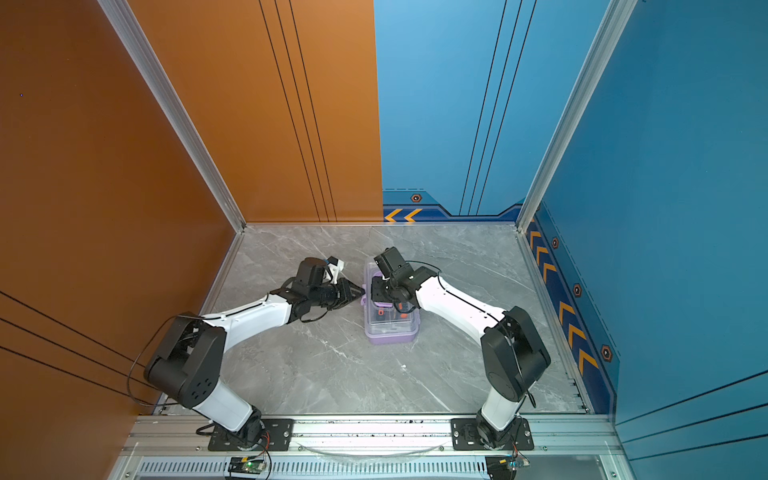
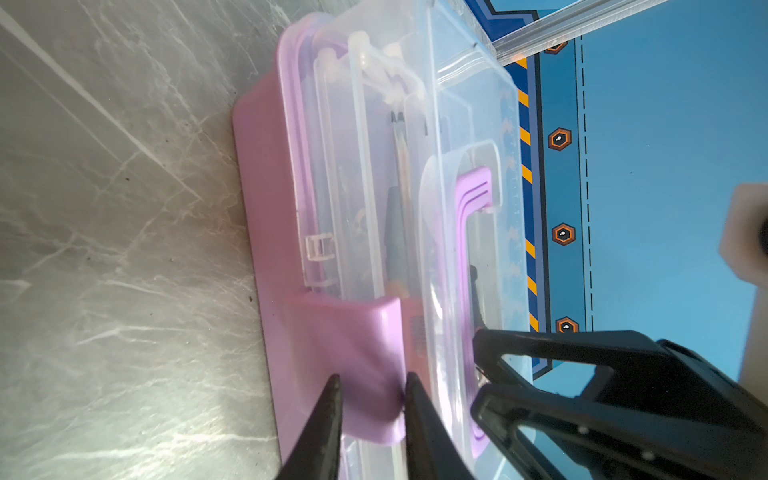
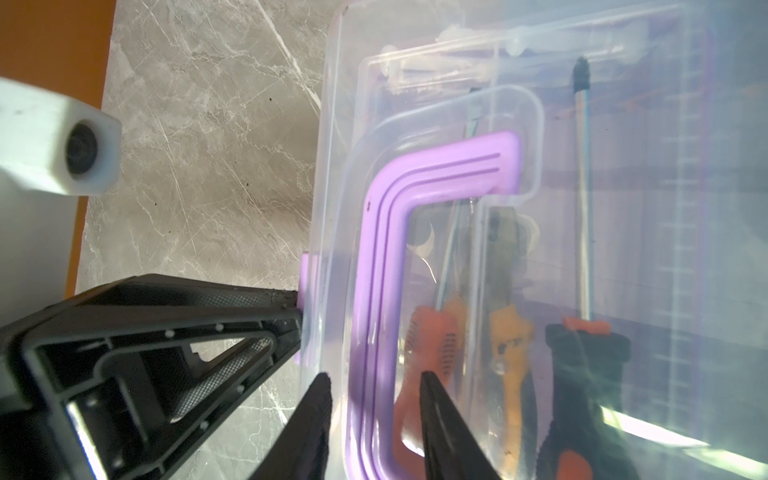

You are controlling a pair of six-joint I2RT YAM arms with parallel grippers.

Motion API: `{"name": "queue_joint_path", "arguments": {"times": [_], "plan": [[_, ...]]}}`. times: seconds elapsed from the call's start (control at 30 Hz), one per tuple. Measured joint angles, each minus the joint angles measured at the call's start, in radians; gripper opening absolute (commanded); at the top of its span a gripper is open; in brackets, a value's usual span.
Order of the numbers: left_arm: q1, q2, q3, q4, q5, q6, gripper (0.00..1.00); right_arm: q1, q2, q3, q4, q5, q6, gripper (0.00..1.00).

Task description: Pack the tool kit

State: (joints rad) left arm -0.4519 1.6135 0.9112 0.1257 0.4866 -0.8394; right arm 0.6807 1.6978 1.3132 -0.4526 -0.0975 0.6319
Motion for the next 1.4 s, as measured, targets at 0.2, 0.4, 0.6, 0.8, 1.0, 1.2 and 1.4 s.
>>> {"name": "queue_joint_path", "arguments": {"times": [0.2, 0.4, 0.6, 0.8, 1.0, 1.2, 1.4], "plan": [[0.001, 0.007, 0.0, 0.018, -0.004, 0.0, 0.26, -0.001, 0.0, 0.0, 0.0, 0.0, 0.0, 0.38], [0.001, 0.012, 0.0, 0.029, -0.011, 0.001, 0.27, -0.001, 0.0, 0.0, 0.0, 0.0, 0.0, 0.38], [0.0, 0.012, 0.004, 0.024, -0.014, 0.008, 0.26, -0.001, 0.0, 0.0, 0.0, 0.0, 0.0, 0.38], [-0.004, 0.012, 0.015, 0.006, -0.028, 0.019, 0.24, -0.001, 0.0, 0.0, 0.0, -0.001, 0.0, 0.38], [-0.007, 0.01, 0.023, -0.006, -0.041, 0.036, 0.22, -0.001, 0.001, 0.0, 0.0, -0.001, 0.0, 0.38], [-0.011, 0.01, 0.038, -0.037, -0.052, 0.058, 0.23, -0.001, 0.002, 0.0, 0.0, -0.002, 0.0, 0.38], [-0.032, 0.009, 0.058, -0.119, -0.087, 0.099, 0.28, 0.0, 0.006, 0.003, 0.001, -0.004, 0.0, 0.38]]}}
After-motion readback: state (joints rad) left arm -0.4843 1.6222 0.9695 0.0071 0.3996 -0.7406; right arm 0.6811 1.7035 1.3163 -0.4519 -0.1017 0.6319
